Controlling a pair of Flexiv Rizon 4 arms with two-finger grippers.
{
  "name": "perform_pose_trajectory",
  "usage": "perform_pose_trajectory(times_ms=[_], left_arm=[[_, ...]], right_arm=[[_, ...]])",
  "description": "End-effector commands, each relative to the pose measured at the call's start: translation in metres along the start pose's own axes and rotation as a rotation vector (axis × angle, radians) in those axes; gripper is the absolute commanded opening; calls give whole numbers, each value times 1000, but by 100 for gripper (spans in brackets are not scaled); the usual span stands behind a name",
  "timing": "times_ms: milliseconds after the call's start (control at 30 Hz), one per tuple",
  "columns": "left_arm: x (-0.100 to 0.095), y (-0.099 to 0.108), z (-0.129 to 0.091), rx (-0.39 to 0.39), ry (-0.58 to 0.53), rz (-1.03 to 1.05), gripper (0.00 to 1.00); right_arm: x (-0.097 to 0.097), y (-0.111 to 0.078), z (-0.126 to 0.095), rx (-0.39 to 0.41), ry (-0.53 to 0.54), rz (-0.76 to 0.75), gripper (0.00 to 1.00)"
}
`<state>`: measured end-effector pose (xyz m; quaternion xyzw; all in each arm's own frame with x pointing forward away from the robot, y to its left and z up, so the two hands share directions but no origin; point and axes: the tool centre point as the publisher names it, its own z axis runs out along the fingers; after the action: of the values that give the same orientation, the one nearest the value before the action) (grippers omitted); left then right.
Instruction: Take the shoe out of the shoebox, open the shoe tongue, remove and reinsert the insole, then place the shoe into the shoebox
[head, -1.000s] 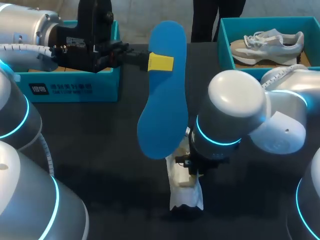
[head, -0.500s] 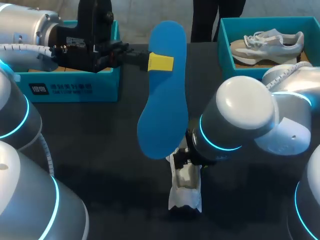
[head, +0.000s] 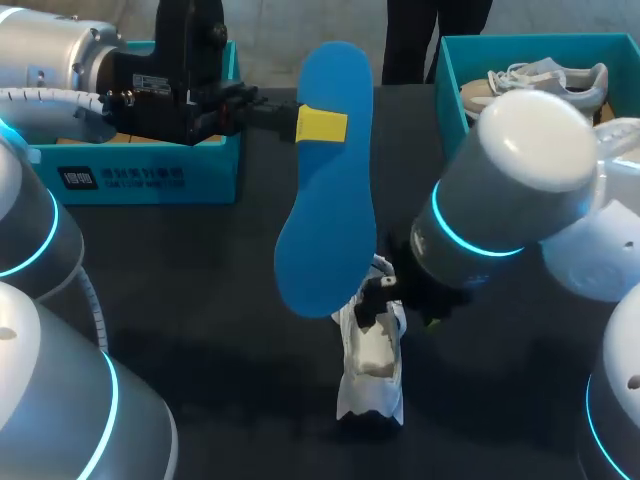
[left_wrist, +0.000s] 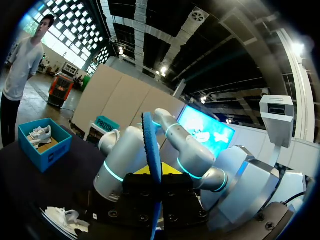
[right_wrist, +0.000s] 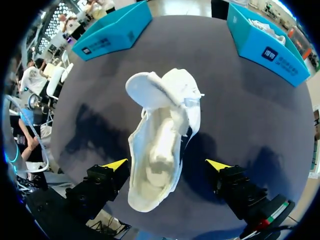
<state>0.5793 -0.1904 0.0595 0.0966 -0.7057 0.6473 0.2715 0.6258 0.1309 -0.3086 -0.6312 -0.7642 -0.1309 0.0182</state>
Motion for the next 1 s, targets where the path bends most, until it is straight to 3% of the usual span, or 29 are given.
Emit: perform_pose_trajectory(times_ms=[33, 200, 233, 367, 567, 900, 1000], left_arm=[[-1, -1, 1, -3, 0, -1, 0], [-1, -1, 1, -3, 0, -1, 0], [-1, -1, 1, -3, 0, -1, 0], [-1, -1, 1, -3, 0, -1, 0], [-1, -1, 1, -3, 0, -1, 0], [-1, -1, 1, -3, 0, -1, 0], [-1, -1, 1, -3, 0, -1, 0]], right_arm=[[-9, -5, -4, -8, 43, 1, 100], [-9, -5, -4, -8, 43, 1, 100], [-15, -1, -4, -8, 101, 11, 100], [-39, 14, -26, -27, 106, 17, 100], [-67, 21, -62, -49, 251, 27, 100], [-87, 18, -87, -15, 353, 38, 100], [-88, 18, -91, -33, 447, 75, 100]])
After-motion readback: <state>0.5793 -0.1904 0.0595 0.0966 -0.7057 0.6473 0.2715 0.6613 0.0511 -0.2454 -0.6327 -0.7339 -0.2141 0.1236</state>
